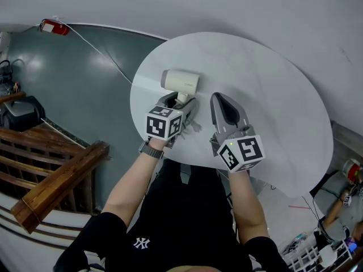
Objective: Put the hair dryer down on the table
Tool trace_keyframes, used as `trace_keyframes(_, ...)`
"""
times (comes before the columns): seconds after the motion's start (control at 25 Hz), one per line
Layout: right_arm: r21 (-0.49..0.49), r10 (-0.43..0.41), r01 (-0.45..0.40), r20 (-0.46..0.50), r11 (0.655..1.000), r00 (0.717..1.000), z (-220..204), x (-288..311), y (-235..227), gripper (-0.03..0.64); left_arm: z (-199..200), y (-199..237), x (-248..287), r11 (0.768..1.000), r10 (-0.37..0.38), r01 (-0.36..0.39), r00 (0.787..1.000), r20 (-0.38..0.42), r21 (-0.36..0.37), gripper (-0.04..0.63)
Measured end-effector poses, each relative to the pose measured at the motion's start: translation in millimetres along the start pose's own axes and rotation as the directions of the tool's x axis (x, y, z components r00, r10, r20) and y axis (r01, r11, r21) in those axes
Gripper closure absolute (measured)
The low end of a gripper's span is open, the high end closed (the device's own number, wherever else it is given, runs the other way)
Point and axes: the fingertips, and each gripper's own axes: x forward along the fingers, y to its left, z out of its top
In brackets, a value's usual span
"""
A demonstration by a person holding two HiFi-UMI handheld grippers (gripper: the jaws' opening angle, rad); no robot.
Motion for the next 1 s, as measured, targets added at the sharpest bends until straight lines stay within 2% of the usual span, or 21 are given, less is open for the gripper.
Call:
trace_keyframes(0.36, 0.019, -0.001, 0.001, 0.001, 1.000, 1.000, 1, -2, -14, 0.592, -8, 6, 19, 0.999, 0.049, -0.051, 0.996, -0.071, -0.015, 0.377)
trace_keyframes(0.64, 0.023, 0.001, -0.002, 0.011, 1.000, 1.000, -1, -10, -5, 0.592, -11, 6, 12, 0.999, 0.038, -0.040, 0.997, -0.062, -0.027, 0.351)
trace_keyframes(0.76, 0.021, 0.011, -0.011, 0.012, 1.000, 1.000, 1, -12, -3, 0.592, -7, 4, 4, 0.999, 0.040, -0.041, 0.999, -0.037, -0.023, 0.342)
trace_keyframes(1.0, 0.022, 0.023, -0.023, 0.021, 0.999, 1.000, 7, -17, 5, 0.592, 18, -4, -30, 0.999, 0.039, -0.038, 0.997, 0.065, -0.014, 0.341)
